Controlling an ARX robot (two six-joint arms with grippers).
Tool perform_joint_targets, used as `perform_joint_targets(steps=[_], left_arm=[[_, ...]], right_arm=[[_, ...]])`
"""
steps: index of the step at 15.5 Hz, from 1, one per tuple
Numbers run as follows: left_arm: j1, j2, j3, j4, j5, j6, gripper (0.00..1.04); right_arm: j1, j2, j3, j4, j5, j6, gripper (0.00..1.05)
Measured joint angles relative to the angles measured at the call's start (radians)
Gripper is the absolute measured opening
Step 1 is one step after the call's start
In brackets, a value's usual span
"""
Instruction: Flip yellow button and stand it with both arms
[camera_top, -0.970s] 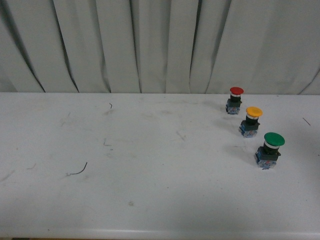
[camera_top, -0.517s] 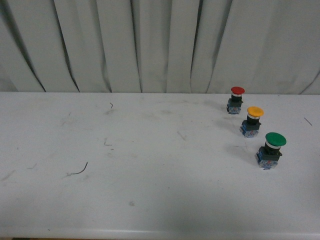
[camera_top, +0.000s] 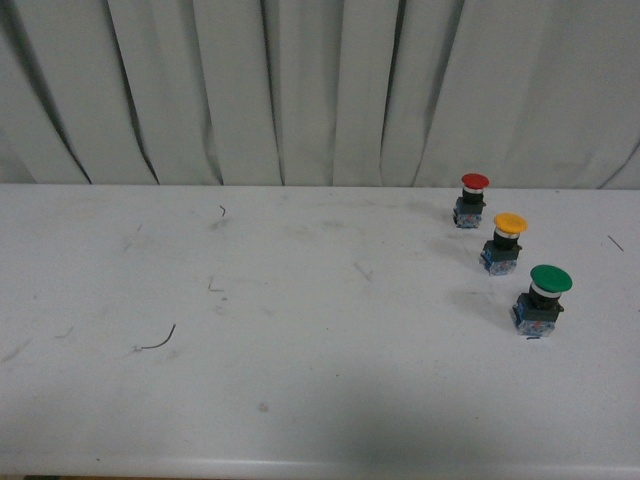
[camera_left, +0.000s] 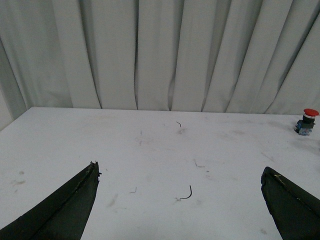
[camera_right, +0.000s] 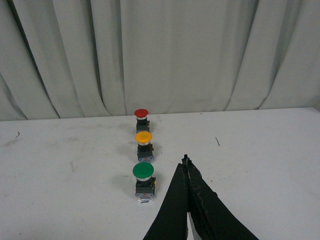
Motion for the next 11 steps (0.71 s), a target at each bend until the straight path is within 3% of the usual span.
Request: perform_joint_targets(steps=[2,11], left_arm=[[0.0,0.0,0.0,0.0,0.0,0.0,0.98],[0.0,0.0,0.0,0.0,0.0,0.0,0.98]], right_arm=[[0.0,-0.037,-0.04,0.031,0.0,0.0,0.02],[0.0,-0.366,-0.051,-0.299,0.0,0.0,0.02]])
